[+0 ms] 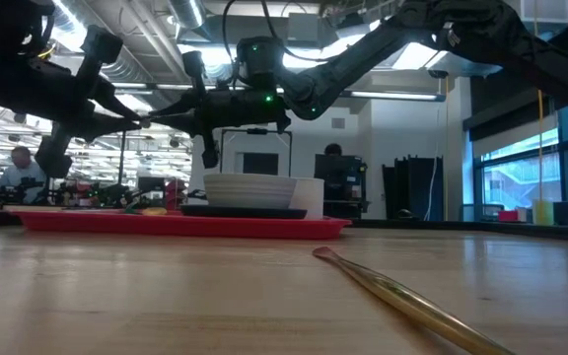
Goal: Set up tray
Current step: Put the gold fork on the green napkin to the left of the gold spoon
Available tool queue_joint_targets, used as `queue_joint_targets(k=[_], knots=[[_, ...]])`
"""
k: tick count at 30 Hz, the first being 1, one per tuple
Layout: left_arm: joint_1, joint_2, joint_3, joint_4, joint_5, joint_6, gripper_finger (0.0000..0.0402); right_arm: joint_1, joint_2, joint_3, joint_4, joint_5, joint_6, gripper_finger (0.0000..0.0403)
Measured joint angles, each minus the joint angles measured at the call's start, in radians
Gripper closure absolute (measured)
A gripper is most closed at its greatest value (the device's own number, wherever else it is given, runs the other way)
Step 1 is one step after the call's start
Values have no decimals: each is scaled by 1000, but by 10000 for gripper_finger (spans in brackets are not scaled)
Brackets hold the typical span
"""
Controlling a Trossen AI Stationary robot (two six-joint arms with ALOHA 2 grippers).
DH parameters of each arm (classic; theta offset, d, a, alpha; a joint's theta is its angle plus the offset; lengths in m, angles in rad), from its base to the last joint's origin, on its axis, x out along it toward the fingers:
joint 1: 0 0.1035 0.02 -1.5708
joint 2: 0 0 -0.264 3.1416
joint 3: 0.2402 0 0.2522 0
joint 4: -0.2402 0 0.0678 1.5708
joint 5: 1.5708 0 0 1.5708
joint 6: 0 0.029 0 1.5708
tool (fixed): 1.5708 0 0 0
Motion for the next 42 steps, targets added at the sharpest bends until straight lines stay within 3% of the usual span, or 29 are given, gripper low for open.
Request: queue_joint_targets(k=[3,8,16,20,28,32,36,39,42], knots=[[1,0,0,0,14,21,369,-2,0,0,-8,-4,11,397],[1,0,-1,0,32,108,311,-5,0,1,-9,-6,3,400],[22,0,-1,-1,44,345,248,-10,0,1,-17,0,-94,401],[67,0,1,-1,118,513,244,-10,0,1,-21,3,-143,402],[251,0,82,-12,408,896,269,-7,0,1,-55,23,-173,403],[330,0,172,-150,470,1054,291,-6,-2,1,-76,28,-175,403],[373,1,260,-409,531,1013,303,-11,-5,3,-73,33,-198,403],[361,0,296,-605,542,864,310,-20,-3,0,-79,30,-189,402],[318,0,315,-761,487,672,320,-28,-2,0,-74,28,-170,402]])
